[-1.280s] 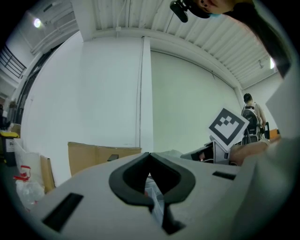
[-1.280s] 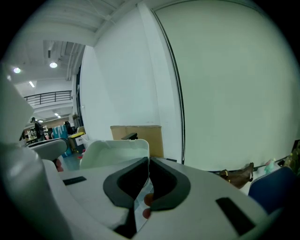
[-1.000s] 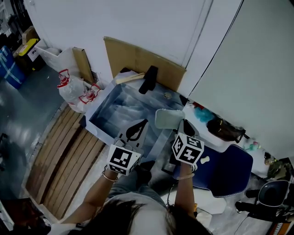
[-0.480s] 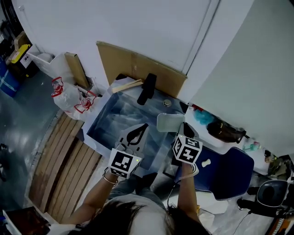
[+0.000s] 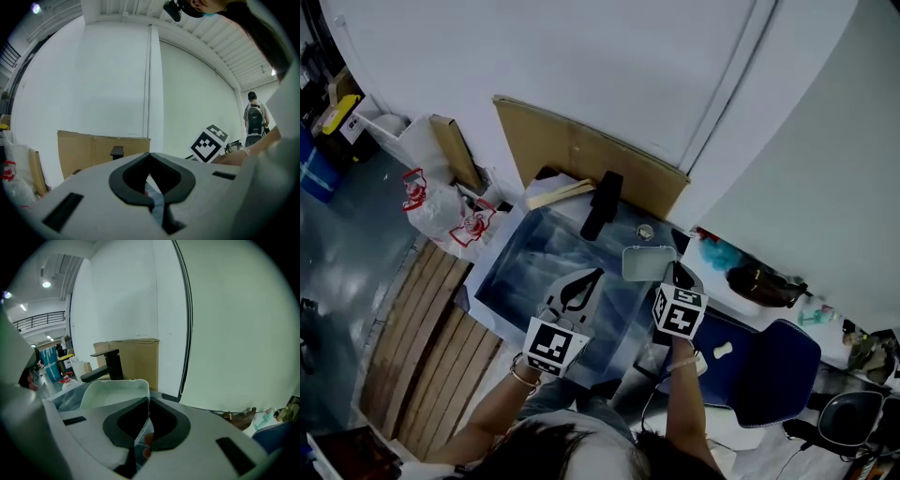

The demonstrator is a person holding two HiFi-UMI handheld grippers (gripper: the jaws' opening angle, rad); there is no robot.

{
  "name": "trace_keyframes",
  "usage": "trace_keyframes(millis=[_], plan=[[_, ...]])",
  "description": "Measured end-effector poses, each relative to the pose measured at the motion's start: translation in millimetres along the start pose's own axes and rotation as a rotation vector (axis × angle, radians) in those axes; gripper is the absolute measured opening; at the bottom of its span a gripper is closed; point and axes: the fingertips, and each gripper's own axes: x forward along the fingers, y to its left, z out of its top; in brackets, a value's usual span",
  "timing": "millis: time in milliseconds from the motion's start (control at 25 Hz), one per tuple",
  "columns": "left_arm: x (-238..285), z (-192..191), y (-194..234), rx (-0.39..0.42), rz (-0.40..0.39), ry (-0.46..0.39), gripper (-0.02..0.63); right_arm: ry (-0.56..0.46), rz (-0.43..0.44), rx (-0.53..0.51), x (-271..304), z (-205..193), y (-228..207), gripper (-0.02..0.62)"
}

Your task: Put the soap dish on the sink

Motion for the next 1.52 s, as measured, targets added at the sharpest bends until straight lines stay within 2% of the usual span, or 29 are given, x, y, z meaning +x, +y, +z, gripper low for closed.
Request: trace_keyframes(millis=[720,1160,1520], plan=[[32,-21,0,0.027,-0.027,0.044,0.009,0.148,-0.024,-0.022,79,-42,-28,0.029],[27,-32,4,0.009,0.006,0.067,0.009,0.165,-0.023,0.032,93,-51,-31,0.029],[19,-33,0,-0.001,0.032,0.071,0.009,0.159,-0.01,0.037,91,-51,-34,0.043]])
